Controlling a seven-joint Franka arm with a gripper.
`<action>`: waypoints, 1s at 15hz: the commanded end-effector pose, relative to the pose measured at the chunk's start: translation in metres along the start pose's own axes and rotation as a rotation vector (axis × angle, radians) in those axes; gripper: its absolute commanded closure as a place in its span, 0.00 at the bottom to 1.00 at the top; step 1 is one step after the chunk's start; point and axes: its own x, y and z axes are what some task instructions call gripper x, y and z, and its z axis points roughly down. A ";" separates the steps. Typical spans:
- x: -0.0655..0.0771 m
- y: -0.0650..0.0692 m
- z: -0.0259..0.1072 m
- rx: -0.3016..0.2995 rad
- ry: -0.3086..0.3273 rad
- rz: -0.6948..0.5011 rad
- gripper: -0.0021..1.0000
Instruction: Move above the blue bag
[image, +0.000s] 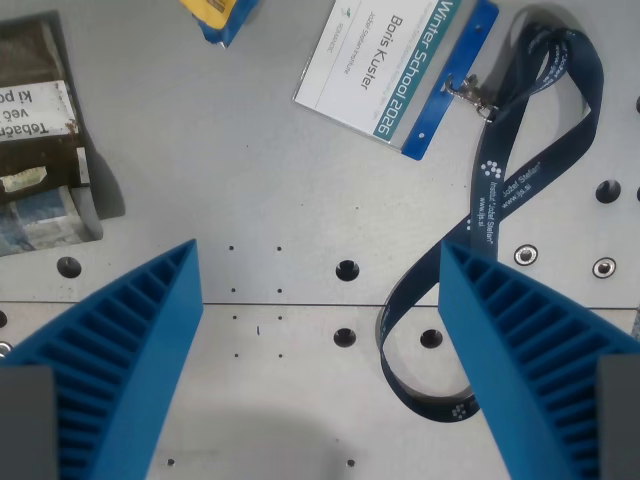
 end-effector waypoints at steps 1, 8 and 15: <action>0.000 0.000 -0.002 0.000 0.004 0.000 0.00; 0.001 -0.001 0.000 -0.001 0.006 -0.037 0.00; 0.008 -0.007 0.011 -0.001 0.028 -0.178 0.00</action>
